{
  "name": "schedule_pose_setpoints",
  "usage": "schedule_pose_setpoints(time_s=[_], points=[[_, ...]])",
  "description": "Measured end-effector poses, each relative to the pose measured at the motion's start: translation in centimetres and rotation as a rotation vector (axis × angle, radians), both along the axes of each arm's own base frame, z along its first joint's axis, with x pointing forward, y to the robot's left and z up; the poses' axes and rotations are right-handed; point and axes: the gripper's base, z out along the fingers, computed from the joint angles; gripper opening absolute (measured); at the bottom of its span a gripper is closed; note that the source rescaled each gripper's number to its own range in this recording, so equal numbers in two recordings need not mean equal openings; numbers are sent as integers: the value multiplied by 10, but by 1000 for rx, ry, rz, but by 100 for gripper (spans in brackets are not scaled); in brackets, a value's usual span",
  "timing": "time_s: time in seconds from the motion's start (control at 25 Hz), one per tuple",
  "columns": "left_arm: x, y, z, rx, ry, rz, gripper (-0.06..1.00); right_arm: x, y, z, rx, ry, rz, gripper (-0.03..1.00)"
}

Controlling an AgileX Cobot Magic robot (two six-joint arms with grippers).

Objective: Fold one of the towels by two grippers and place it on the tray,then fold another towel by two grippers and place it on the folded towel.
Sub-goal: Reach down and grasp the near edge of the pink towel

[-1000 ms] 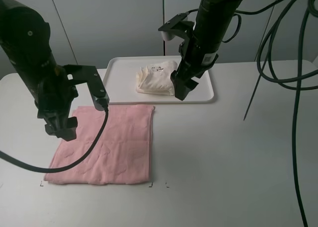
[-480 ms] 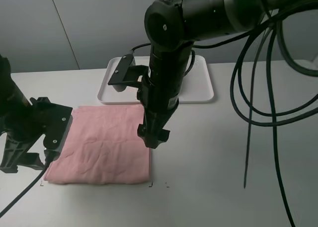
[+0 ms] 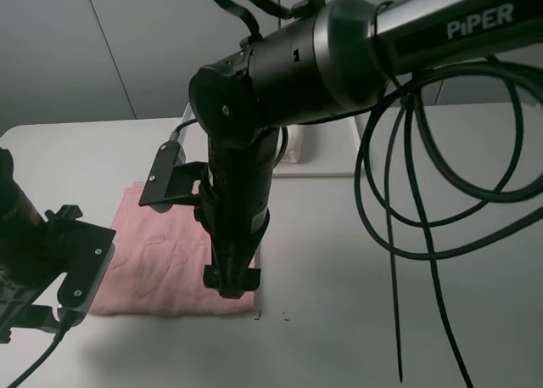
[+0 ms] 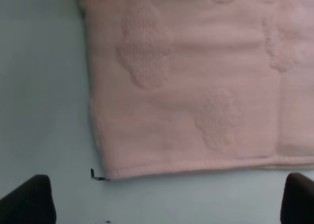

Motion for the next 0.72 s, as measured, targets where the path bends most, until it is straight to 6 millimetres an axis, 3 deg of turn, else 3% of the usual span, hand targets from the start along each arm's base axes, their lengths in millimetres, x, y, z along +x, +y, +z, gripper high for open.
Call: schedule_pose_setpoints(time_s=[0.24, 0.72], points=[[4, -2, -10, -17, -21, -18, 96, -12, 9, -16, -30, 25, 36, 100], [5, -3, -30, -2, 38, -23, 96, -16, 13, -31, -25, 80, 32, 100]])
